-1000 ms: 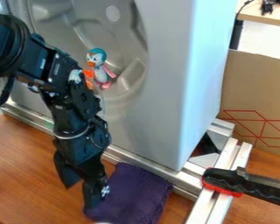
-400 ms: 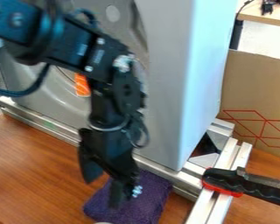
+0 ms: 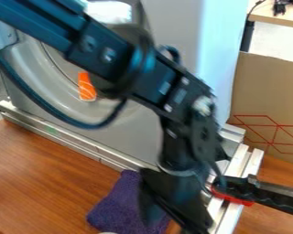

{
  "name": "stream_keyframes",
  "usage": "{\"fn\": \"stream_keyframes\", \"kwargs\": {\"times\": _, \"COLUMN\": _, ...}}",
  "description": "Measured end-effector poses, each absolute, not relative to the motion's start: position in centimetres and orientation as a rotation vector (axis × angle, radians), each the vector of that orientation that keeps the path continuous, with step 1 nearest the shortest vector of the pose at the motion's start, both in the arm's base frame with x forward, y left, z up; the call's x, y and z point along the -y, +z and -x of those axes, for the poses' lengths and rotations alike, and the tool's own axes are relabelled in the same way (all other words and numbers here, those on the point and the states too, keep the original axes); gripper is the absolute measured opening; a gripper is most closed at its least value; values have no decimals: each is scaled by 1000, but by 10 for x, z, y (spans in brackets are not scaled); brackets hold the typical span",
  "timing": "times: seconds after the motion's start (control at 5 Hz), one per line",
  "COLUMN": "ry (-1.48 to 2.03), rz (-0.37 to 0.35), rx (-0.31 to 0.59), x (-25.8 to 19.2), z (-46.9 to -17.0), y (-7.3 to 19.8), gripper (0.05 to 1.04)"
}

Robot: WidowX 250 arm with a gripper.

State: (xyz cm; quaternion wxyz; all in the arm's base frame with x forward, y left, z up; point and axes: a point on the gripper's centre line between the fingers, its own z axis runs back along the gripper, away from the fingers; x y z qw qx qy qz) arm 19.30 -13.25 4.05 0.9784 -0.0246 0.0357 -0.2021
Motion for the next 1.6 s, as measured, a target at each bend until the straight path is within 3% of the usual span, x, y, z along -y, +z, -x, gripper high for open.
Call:
{"fn": "stream_keyframes", "kwargs": {"times": 0.4, "ry": -373, "rz": 96, "rx": -90, "x": 171, "z": -173, "y": 34, "gripper": 1001}}
{"fn": "stream_keyframes", "kwargs": {"times": 0.6, "ry": -337, "rz": 96, "rx": -139, "x": 167, "z": -158, "y": 28, "gripper": 1001}}
{"fn": "stream_keyframes", "kwargs": {"times": 1.2, "ry": -266, "rz": 72, "rx": -241, "x": 121, "z": -148, "y": 20, "gripper": 1001}}
{"fn": "stream_keyframes", "kwargs": {"times": 1.6, "ry": -164, "rz": 125, "rx": -310, "x": 70, "z": -147, "y": 16, "gripper": 1001}}
